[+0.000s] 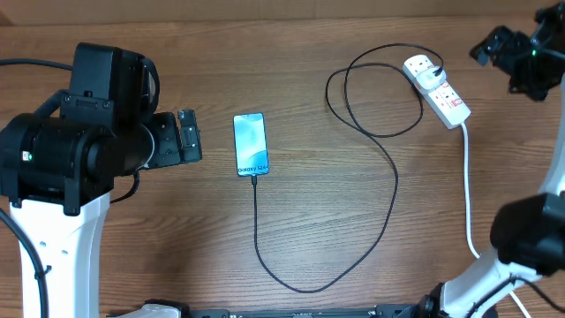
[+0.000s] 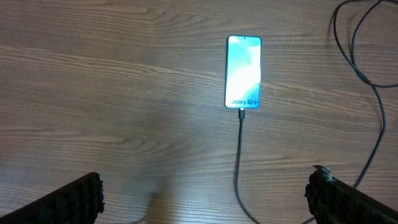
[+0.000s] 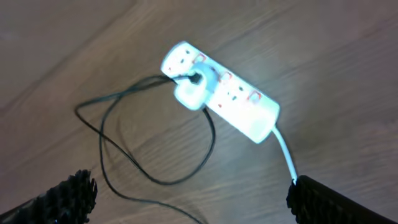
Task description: Plug charger to phone and switch on socket
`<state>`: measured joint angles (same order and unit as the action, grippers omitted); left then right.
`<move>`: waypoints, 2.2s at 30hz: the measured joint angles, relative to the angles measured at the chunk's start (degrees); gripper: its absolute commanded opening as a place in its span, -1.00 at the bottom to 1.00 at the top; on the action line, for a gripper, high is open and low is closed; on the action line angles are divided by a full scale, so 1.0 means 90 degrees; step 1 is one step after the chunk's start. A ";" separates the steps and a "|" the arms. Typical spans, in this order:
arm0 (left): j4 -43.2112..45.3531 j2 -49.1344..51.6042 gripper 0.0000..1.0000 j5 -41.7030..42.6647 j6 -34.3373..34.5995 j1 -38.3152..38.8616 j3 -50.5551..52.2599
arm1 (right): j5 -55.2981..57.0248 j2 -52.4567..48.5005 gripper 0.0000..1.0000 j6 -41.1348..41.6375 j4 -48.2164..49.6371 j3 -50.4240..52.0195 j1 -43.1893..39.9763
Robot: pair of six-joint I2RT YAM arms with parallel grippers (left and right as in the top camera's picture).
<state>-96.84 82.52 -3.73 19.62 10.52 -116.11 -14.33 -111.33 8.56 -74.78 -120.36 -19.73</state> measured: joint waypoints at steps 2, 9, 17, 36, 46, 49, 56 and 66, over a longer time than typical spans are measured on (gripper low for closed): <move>-0.0002 0.0000 1.00 -0.0002 0.0000 0.0000 0.0000 | -0.0058 -0.0228 1.00 -0.0092 0.0100 -0.0245 0.0000; -0.0005 0.0002 0.99 -0.0002 0.0000 0.0000 0.0002 | 0.0107 -0.0556 1.00 -0.0214 0.0908 -0.0265 0.0000; -0.0002 0.0002 0.99 -0.0002 0.0000 0.0000 0.0005 | 0.1345 -0.0571 1.00 -0.0262 0.1785 -0.0109 0.0000; -0.0002 0.0002 1.00 -0.0002 0.0000 0.0000 0.0007 | 0.1520 -0.1960 1.00 0.0019 0.1671 0.0019 0.0000; -0.0002 0.0002 0.99 -0.0002 0.0000 0.0000 0.0007 | 0.1175 -0.2336 1.00 0.0702 0.1341 0.0019 0.0000; -0.0002 0.0002 0.99 -0.0002 0.0000 0.0000 0.0007 | 0.1049 -0.2487 1.00 0.0828 0.1287 0.0019 0.0000; -0.0002 0.0002 0.99 -0.0002 0.0000 0.0000 0.0007 | 0.0879 -0.2526 1.00 0.0937 0.1571 0.0041 0.0000; -0.0002 0.0002 0.99 -0.0002 0.0000 0.0000 0.0007 | 0.1316 -0.2599 0.99 0.1455 0.1821 0.0041 0.0000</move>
<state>-96.86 82.54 -3.75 19.62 10.52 -116.05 -2.48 -134.72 21.65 -58.39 -119.98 -19.73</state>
